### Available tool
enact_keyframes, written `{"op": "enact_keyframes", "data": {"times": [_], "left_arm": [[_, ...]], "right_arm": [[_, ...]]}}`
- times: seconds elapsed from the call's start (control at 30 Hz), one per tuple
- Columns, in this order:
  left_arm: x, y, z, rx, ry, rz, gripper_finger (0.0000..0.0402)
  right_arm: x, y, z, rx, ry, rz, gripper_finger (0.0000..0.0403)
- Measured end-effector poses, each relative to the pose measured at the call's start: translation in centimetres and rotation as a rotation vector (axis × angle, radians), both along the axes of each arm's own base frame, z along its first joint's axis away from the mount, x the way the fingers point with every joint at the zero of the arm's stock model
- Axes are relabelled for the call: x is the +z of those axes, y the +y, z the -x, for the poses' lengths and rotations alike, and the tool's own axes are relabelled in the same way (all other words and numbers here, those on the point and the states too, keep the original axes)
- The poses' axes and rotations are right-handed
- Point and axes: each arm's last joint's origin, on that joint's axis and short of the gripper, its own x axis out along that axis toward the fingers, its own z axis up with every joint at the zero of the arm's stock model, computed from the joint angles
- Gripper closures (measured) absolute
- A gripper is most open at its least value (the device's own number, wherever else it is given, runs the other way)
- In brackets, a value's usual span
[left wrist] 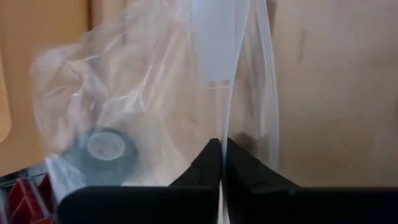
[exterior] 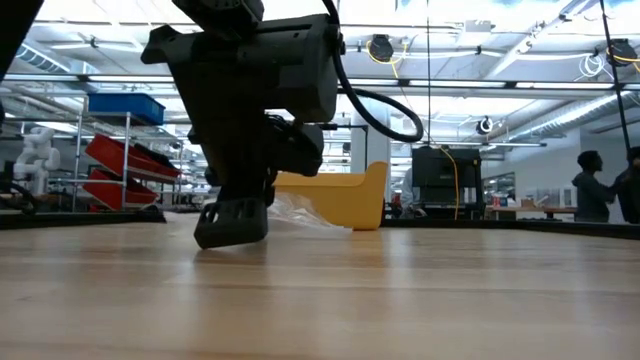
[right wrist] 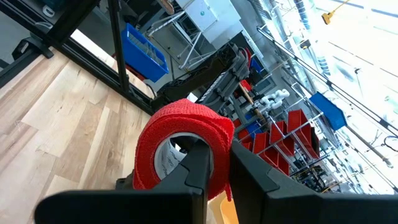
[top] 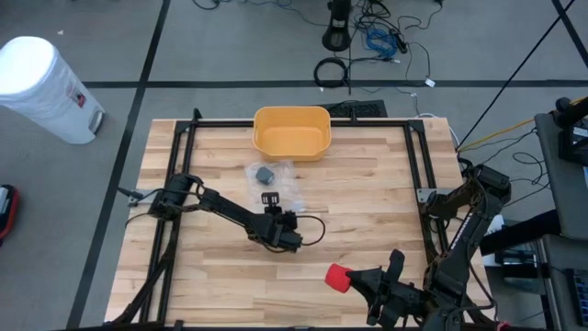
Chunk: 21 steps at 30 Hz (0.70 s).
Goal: Roll bandage
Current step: Put the red bandage into the transparent zip bag
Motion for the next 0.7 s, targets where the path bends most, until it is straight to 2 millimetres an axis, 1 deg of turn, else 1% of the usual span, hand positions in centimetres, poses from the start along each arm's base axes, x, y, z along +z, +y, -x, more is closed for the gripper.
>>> {"op": "enact_keyframes", "data": {"times": [0.17, 0.27, 0.4, 0.57, 0.7], "left_arm": [[0.5, -0.3, 0.1, -0.004, 0.007, -0.026, 0.0398], [1.8, -1.0, 0.1, -0.006, -0.026, -0.02, 0.0399], [4.5, -2.1, 0.3, -0.001, -0.123, 0.001, 0.04], [8.8, -3.1, 1.3, -0.021, -0.267, 0.041, 0.0401], [11.8, -3.3, 2.4, -0.014, -0.372, 0.06, 0.0401]], "right_arm": [[0.0, 0.0, 0.0, 0.0, 0.001, 0.001, 0.0364], [0.0, 0.0, 0.0, 0.0, 0.0, 0.0, 0.0364], [0.0, 0.0, 0.0, -0.002, -0.008, -0.023, 0.0364], [-0.1, 0.0, 0.0, 0.018, -0.012, -0.057, 0.0364], [-0.2, 0.3, -0.2, 0.141, 0.026, -0.081, 0.0364]]}}
